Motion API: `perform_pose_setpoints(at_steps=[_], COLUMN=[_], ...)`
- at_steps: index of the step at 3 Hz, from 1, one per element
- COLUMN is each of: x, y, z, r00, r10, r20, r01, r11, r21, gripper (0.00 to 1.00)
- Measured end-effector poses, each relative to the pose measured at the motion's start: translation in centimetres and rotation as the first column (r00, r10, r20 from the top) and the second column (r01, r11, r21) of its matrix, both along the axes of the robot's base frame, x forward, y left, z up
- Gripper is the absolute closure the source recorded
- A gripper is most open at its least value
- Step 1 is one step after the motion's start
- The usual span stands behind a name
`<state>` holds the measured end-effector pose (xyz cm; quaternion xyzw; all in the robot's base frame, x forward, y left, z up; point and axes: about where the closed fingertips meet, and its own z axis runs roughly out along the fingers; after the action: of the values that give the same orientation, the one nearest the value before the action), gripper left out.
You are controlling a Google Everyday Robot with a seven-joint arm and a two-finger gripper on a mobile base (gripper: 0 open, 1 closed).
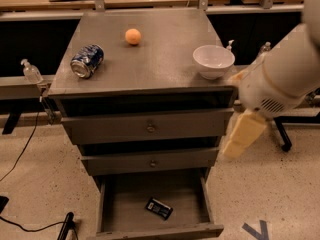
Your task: Pick rxbar blueberry from bottom drawer and place on counter
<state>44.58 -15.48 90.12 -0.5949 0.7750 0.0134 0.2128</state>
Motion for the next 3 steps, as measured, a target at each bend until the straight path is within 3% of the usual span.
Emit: perform_pose_setpoints(at_steps=[1,2,3], x=[1.1,1.3,0.0], y=[1.2,2.2,3.2], z=[-1.9,-4.5,-11.4], r00=[0.9994,0.9934,0.9636], r10=[0.009,0.087,0.183], r20=[0.034,-0.075,-0.195], r01=[-0.01,-0.087,-0.174], r11=[1.0,0.996,0.983], r21=[0.01,0.003,0.062], gripper=[0.0,0.0,0.0])
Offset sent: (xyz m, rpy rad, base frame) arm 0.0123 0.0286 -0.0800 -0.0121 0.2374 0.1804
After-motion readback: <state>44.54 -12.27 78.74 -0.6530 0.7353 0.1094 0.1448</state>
